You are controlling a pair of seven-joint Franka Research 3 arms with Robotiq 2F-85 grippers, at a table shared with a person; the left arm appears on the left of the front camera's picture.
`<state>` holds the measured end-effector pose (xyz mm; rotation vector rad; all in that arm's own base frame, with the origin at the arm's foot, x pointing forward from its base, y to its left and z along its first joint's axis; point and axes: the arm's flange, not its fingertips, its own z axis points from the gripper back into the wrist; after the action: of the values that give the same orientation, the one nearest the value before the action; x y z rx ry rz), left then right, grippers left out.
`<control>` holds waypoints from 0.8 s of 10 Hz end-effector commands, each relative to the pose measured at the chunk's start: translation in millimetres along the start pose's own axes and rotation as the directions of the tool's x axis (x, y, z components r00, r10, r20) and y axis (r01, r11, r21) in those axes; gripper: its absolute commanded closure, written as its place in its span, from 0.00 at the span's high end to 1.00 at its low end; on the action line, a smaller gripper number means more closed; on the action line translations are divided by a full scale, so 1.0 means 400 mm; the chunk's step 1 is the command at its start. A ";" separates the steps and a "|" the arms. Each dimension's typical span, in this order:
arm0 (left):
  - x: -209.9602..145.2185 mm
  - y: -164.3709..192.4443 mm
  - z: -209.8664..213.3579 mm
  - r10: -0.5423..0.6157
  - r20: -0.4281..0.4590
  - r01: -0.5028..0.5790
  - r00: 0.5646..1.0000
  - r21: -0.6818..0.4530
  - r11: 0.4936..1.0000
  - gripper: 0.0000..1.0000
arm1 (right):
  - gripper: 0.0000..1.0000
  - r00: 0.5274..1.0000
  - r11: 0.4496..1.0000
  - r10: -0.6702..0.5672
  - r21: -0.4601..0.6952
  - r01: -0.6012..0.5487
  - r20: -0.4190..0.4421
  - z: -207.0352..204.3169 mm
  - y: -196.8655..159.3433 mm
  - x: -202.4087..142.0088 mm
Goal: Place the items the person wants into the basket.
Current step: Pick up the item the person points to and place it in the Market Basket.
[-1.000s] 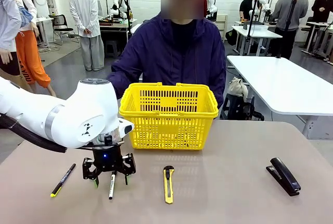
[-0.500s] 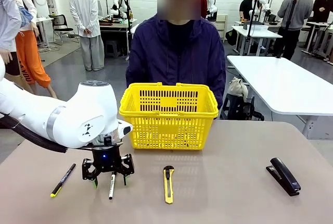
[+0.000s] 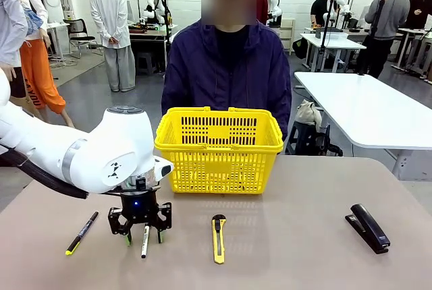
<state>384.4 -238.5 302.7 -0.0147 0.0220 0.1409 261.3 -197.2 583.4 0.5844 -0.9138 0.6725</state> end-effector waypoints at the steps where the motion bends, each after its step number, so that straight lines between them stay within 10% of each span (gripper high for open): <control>1: 0.002 -0.011 -0.007 0.016 0.037 -0.017 0.999 0.005 1.000 0.00 | 1.00 1.000 1.000 0.012 0.011 -0.013 0.029 -0.002 -0.004 0.002; 8: 0.000 -0.007 0.000 -0.013 0.057 0.013 0.998 0.001 1.000 0.00 | 1.00 1.000 1.000 0.012 0.011 -0.013 0.029 -0.002 -0.004 0.002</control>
<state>387.7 -238.8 309.6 -0.0167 0.0016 0.1340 261.3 -197.3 583.4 0.5843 -0.9139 0.6728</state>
